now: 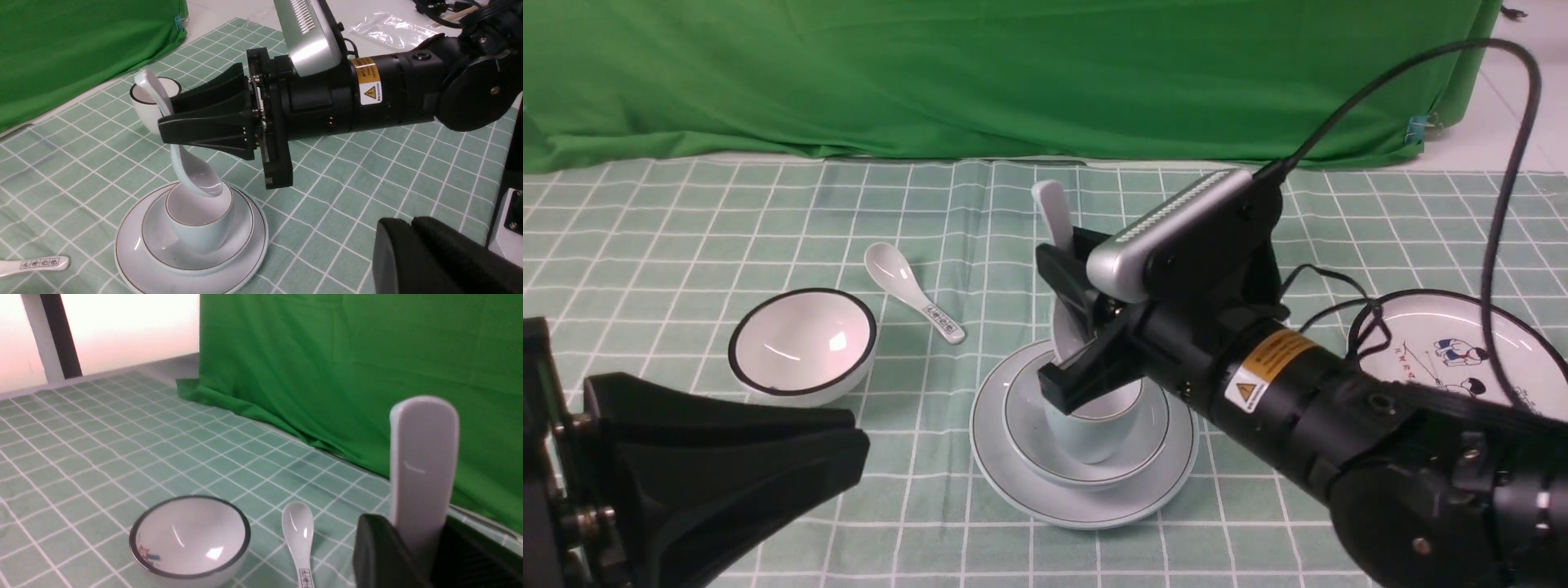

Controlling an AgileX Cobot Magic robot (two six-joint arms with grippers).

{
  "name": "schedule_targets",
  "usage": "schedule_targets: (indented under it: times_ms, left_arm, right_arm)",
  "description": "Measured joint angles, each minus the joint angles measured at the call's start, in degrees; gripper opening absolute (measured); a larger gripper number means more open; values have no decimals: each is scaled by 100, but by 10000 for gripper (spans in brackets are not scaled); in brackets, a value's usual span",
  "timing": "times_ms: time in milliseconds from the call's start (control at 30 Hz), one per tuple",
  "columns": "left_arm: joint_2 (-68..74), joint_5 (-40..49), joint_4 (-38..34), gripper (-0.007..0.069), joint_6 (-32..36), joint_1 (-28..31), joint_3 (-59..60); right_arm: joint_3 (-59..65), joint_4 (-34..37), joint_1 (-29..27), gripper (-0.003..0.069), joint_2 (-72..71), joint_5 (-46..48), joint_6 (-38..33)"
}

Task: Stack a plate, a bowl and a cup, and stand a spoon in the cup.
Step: Use the right arm to put the blue soup spoon into the blue teacup in the middle

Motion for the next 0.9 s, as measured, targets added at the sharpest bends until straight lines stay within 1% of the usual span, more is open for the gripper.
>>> schedule_targets:
  times_ms: [100,267,600,733,900]
  left_arm:
    - [0,147,0,12,0,0,0]
    - [0,202,0,12,0,0,0]
    - [0,204,84,12,0,0,0]
    - [0,204,124,12,0,0,0]
    - [0,185,133,12,0,0,0]
  right_arm:
    - [24,-94,0,165,290,-426,52]
    - [29,-125,0,165,642,-843,70]
    - [29,-305,-292,165,970,-1028,378]
    - [29,-574,-429,165,1122,-1127,671]
    - [29,-660,-468,165,1381,-1258,804]
